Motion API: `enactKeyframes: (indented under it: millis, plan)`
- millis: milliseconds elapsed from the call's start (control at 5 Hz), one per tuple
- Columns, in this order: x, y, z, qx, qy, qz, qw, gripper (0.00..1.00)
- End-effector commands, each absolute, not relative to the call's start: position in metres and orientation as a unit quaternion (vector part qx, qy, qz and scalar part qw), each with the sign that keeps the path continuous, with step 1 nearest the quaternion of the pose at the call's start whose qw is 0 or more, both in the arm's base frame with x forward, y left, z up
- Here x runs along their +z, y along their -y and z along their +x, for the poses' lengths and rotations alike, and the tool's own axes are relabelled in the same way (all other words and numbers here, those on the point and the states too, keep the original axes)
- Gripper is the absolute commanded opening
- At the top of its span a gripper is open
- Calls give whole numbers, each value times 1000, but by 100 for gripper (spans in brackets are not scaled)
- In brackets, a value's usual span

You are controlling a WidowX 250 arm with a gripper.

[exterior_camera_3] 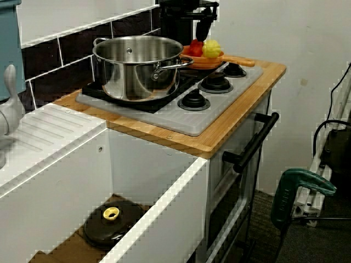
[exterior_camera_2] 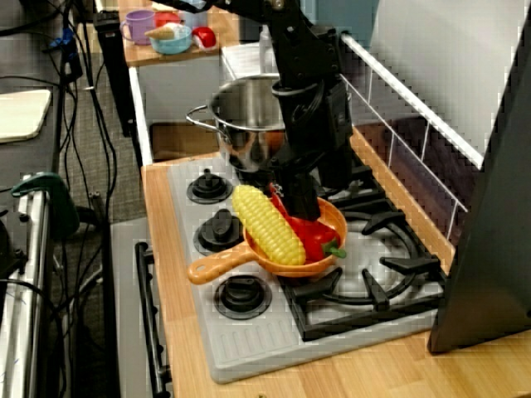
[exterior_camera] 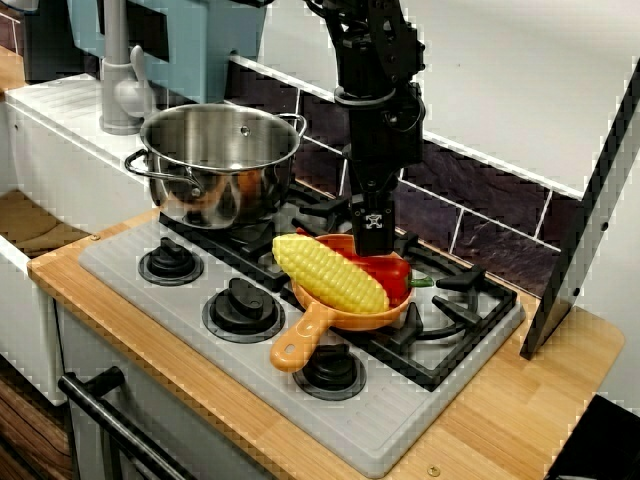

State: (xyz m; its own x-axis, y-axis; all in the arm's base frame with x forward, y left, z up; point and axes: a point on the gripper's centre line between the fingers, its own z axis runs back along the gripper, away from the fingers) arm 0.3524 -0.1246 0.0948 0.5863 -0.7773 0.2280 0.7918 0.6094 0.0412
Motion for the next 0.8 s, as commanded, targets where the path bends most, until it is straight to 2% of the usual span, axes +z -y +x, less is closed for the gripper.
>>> enactKeyframes:
  millis: [0, 400, 600]
  plan:
    - [95, 125, 352, -441, 112, -32, 890, 100]
    - [127, 133, 369, -417, 100, -72, 900, 100]
    - [138, 135, 368, -413, 105, -78, 901, 100]
